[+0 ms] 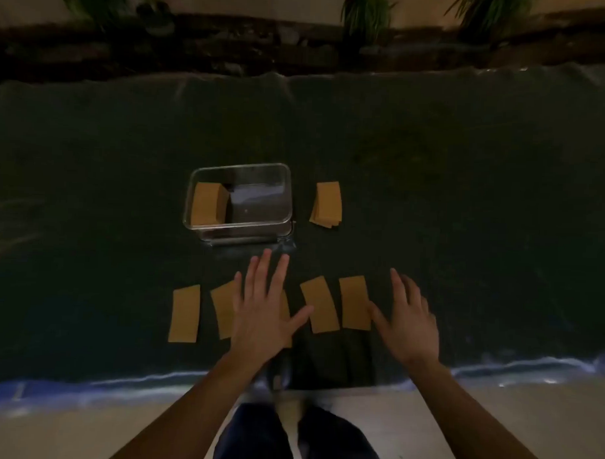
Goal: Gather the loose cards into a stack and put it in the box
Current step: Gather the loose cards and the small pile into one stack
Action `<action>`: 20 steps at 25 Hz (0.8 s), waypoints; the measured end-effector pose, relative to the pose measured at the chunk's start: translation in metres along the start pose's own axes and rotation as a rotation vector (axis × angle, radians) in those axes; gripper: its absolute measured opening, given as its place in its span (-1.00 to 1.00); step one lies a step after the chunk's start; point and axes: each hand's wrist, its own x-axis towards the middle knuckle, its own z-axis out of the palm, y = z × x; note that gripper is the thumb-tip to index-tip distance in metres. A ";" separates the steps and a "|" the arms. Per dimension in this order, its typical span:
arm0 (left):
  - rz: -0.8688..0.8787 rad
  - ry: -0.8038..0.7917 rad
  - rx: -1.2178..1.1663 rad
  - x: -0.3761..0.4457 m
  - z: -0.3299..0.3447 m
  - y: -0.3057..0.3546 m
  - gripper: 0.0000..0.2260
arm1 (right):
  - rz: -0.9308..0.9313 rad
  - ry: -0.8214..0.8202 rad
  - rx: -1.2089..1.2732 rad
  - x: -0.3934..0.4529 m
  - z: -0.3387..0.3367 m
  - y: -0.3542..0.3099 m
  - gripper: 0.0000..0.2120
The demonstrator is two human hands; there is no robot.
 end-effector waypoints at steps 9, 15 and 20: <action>-0.051 -0.310 0.076 0.030 0.078 -0.006 -0.12 | 0.247 -0.267 0.038 0.070 0.063 -0.004 -0.30; -0.046 -0.384 0.142 0.052 0.103 0.008 -0.08 | 0.277 -0.209 0.102 0.081 0.088 -0.019 -0.46; 0.024 -0.327 0.180 0.051 0.103 0.024 -0.28 | 0.335 -0.142 0.307 0.088 0.087 -0.019 -0.59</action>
